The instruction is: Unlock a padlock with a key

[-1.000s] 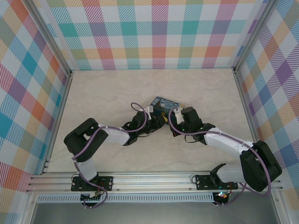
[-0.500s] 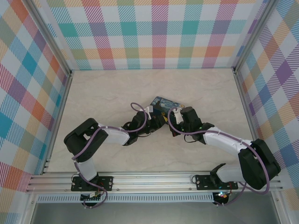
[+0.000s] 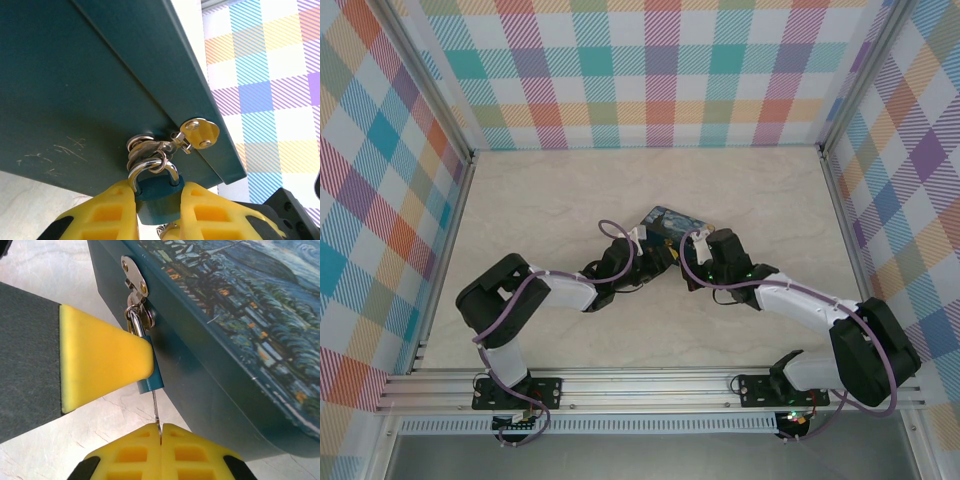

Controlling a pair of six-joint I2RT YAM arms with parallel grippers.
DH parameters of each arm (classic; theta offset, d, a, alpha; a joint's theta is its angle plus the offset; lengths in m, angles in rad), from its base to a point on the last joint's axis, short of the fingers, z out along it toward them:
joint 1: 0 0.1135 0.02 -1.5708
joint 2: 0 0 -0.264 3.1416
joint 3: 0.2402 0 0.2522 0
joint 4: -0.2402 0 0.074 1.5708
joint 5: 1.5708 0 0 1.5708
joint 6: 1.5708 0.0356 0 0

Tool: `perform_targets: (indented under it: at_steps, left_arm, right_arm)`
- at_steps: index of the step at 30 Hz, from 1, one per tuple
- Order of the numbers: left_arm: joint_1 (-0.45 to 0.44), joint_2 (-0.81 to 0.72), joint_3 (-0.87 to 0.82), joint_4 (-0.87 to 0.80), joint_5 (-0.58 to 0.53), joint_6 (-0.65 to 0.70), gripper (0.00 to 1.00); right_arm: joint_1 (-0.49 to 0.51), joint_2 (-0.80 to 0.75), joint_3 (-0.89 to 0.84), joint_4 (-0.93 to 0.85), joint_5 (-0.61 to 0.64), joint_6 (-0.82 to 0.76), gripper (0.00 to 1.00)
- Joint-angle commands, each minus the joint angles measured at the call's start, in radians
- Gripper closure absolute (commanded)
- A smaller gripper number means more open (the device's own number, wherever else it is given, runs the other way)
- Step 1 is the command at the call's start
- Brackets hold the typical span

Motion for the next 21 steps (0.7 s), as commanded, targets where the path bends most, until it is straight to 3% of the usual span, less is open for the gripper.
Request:
perform_targets:
  at_steps: [1, 7, 21]
  left_arm:
    - [-0.022, -0.04, -0.007, 0.022, 0.017, -0.018, 0.85]
    - [-0.026, -0.044, -0.008, 0.008, 0.013, -0.022, 0.85]
    - [-0.03, -0.037, -0.01, 0.011, 0.011, -0.03, 0.86]
  right_arm:
    - [0.007, -0.03, -0.013, 0.155, 0.009, 0.025, 0.95]
    - [0.007, -0.033, -0.024, 0.236, 0.006, 0.009, 0.95]
    - [-0.009, -0.064, -0.034, 0.239, 0.02, -0.032, 0.95]
